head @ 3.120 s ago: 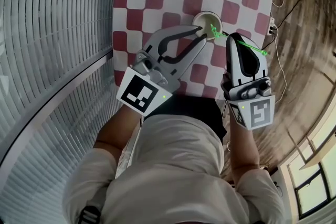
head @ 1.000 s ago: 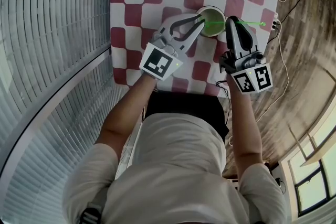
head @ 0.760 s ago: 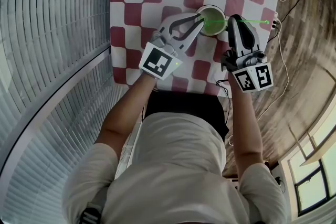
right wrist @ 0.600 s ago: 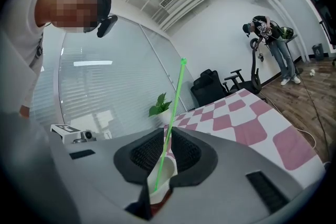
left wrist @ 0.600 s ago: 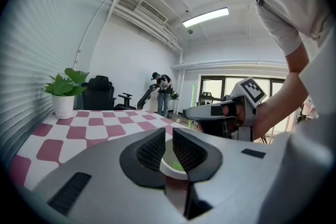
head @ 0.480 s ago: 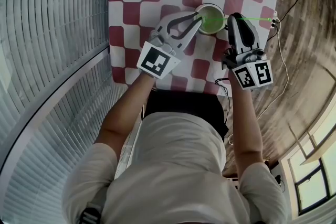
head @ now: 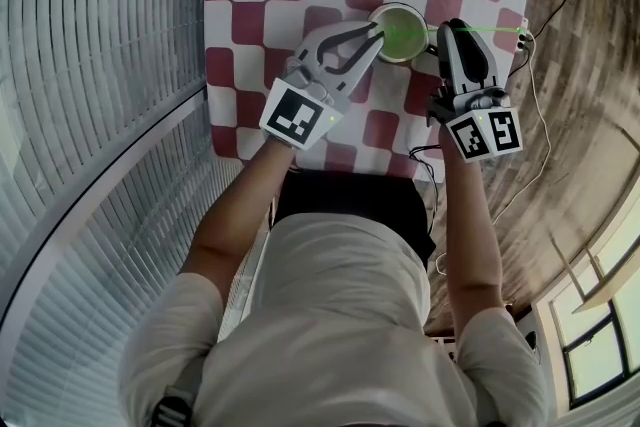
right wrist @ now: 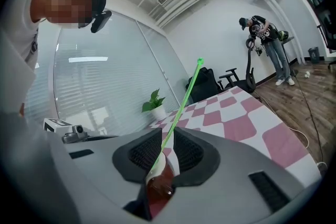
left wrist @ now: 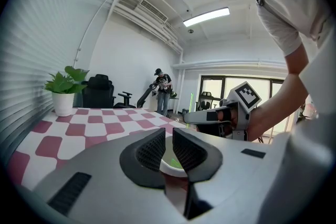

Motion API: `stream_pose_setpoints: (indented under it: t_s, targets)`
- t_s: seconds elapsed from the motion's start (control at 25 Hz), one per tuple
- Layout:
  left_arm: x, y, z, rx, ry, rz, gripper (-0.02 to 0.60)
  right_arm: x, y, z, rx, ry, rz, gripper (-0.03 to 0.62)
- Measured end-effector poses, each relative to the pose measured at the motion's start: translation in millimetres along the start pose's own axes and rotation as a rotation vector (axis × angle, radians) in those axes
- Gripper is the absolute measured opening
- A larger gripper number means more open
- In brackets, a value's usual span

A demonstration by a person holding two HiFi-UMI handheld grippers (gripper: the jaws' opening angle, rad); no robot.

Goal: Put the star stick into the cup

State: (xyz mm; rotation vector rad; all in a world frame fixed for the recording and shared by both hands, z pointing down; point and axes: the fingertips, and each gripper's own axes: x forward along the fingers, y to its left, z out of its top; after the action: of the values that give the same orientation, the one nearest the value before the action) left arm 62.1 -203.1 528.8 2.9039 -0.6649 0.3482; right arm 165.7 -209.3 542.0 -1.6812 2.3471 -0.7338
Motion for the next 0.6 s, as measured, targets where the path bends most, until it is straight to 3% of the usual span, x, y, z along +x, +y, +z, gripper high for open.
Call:
stream_pose_setpoints:
  t_s: [0.6]
  targets:
    - [-6.3, 0.1, -0.5, -0.009, -0.011, 0.005, 0.067, -2.3, -1.1, -5.0, 0.011, 0.006, -0.007, 0.092]
